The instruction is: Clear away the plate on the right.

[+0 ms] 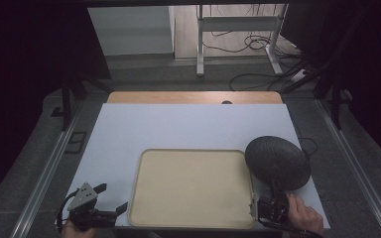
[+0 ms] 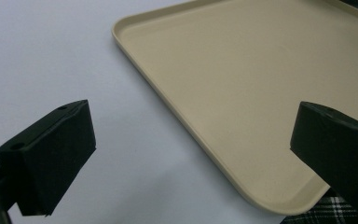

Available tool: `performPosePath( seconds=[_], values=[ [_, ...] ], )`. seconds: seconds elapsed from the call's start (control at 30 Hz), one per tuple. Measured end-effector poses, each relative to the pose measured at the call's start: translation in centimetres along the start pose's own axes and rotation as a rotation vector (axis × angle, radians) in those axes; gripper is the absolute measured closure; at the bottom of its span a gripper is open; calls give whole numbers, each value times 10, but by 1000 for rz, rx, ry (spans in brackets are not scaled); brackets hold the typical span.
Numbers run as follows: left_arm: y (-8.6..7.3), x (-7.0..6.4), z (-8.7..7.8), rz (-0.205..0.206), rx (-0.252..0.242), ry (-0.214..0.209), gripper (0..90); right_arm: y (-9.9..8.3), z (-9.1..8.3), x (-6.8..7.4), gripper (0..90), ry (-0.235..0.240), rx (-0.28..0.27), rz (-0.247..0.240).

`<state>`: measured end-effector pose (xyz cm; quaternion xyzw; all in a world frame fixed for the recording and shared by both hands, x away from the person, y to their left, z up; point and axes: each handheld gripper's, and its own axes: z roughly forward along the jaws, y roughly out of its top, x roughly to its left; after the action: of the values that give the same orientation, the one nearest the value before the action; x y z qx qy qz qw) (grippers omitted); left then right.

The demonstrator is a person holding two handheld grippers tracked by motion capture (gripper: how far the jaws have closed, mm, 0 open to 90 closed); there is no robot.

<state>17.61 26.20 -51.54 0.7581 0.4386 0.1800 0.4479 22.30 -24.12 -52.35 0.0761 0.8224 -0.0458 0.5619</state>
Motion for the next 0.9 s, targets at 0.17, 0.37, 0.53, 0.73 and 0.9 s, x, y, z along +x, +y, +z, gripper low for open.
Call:
performPosePath(
  seconds=[0.17,0.37,0.53,0.73,0.9],
  values=[
    [0,0,0,-1,-1,0,0,2,-4,-1,831,31,-25,-11],
    [0,0,0,-1,-2,1,0,7,-8,-1,831,17,-84,-7],
    [0,0,0,-2,-2,1,0,14,-15,-3,829,4,-98,-22],
    [0,0,0,-2,-1,1,0,20,-21,-4,825,14,-112,-25],
    [0,0,0,-3,0,1,0,26,-22,-2,822,9,-169,-26]
  ],
)
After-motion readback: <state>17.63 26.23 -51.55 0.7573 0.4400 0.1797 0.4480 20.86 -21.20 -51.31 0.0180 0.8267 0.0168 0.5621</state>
